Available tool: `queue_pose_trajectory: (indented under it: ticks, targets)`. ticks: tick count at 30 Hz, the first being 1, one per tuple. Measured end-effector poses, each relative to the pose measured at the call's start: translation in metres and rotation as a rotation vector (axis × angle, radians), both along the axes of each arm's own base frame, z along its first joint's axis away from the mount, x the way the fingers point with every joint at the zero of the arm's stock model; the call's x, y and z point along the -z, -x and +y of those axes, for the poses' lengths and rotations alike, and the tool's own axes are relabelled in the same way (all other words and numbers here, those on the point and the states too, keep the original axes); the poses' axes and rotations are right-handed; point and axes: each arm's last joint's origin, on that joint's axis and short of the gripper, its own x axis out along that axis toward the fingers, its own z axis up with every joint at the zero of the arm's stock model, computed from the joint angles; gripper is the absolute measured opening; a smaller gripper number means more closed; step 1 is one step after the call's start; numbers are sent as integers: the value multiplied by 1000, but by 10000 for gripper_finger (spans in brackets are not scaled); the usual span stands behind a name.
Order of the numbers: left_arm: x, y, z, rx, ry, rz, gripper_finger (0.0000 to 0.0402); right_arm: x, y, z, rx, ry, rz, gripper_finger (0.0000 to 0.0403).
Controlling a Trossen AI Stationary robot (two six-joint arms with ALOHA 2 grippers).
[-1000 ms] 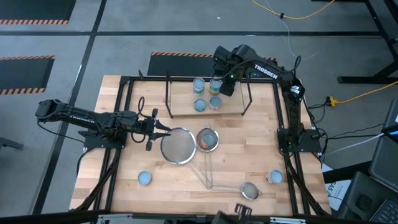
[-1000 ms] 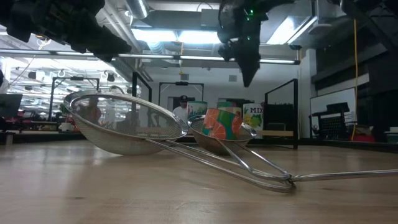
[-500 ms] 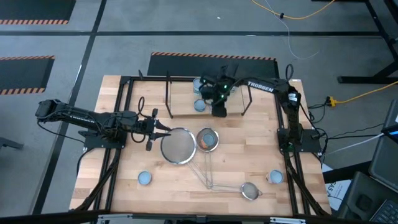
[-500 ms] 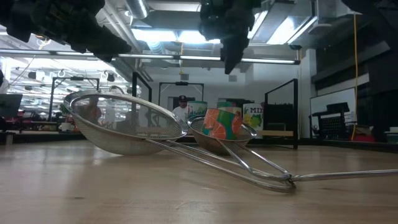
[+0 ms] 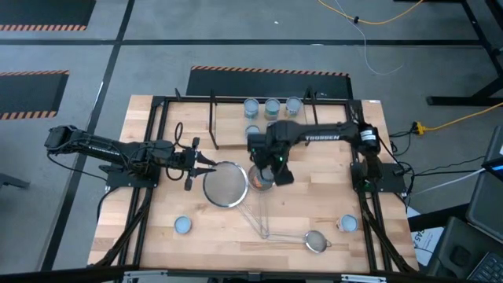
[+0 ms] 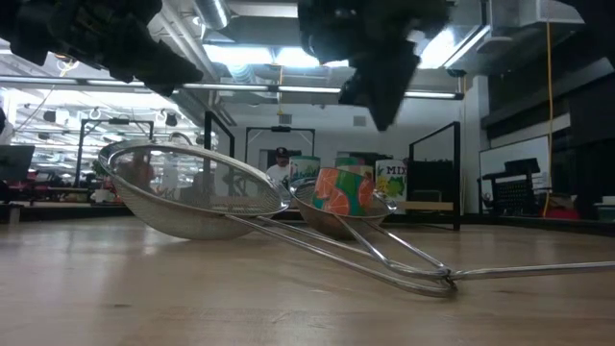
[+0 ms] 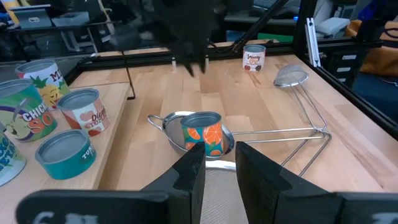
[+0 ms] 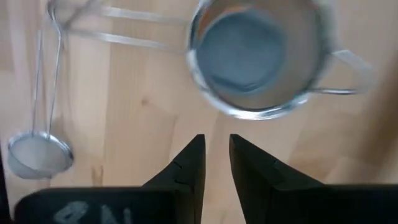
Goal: Pick and place cans onto a shelf
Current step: Put the canned oranges on the shelf
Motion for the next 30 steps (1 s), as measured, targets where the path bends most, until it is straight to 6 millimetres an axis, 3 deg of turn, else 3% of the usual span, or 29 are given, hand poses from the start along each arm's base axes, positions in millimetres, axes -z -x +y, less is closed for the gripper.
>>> queue_pose_trajectory:
  ticks: [9,30]
  targets:
    - [0,0,0,0,0,0,82,40,-3,31,-134,63,-56,77]
    - [0,0,0,-1,6,0,82,42,-12,33,-229,66,-179,77]
